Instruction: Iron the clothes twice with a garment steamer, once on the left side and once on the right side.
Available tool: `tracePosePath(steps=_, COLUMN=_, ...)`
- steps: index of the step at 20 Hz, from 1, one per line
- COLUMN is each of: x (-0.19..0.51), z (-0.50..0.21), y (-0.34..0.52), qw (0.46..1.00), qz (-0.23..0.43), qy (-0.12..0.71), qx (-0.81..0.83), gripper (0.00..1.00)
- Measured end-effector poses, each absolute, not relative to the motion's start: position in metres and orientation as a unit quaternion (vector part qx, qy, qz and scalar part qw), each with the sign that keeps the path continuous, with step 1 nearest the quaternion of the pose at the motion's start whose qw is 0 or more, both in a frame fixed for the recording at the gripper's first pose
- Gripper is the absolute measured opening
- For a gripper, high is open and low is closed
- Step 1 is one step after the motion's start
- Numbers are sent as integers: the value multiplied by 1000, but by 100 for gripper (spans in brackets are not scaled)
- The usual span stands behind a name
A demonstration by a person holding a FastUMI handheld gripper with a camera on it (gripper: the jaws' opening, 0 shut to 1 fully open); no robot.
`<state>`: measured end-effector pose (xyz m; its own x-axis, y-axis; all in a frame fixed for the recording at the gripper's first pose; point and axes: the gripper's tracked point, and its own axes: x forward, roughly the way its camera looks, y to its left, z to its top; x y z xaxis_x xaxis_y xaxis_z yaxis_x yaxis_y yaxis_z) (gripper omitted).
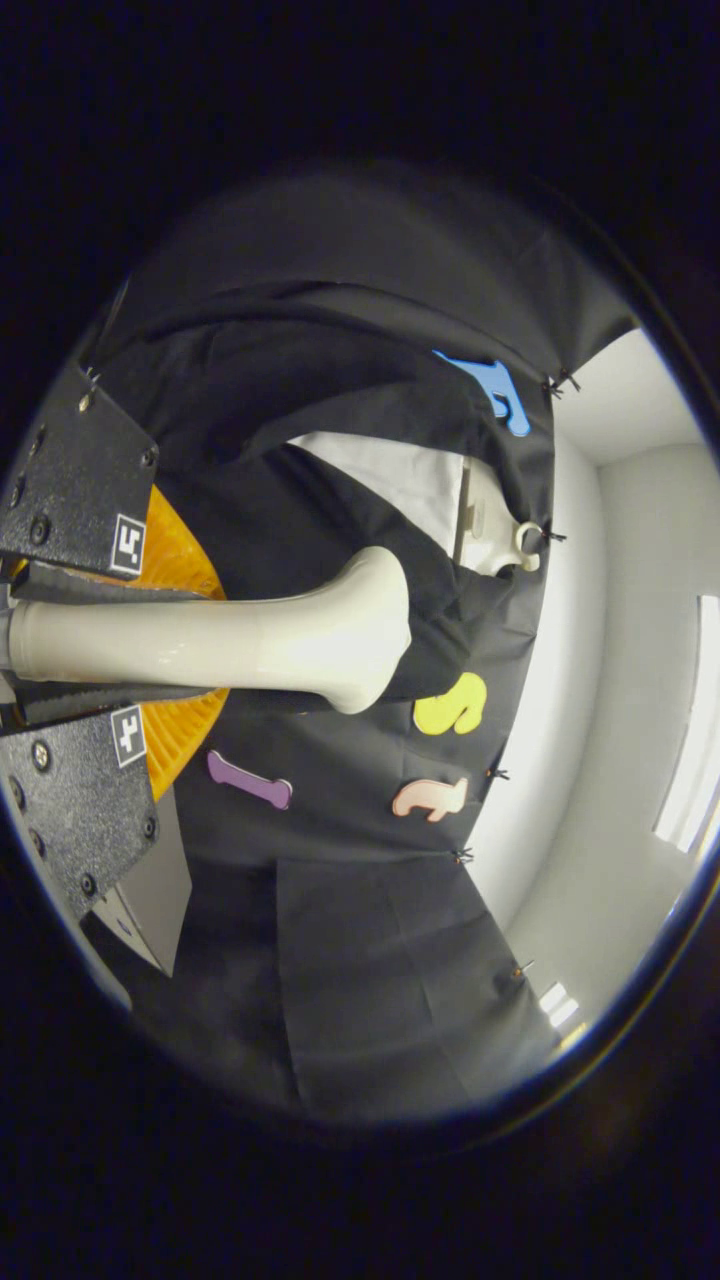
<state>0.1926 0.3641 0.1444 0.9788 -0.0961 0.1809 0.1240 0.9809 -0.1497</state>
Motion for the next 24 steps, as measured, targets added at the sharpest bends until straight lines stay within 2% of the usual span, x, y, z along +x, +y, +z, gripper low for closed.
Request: tracePosePath(steps=24, x=157, z=-79, y=351, qw=982, qz=-33, qy=122, qx=-140, gripper=34)
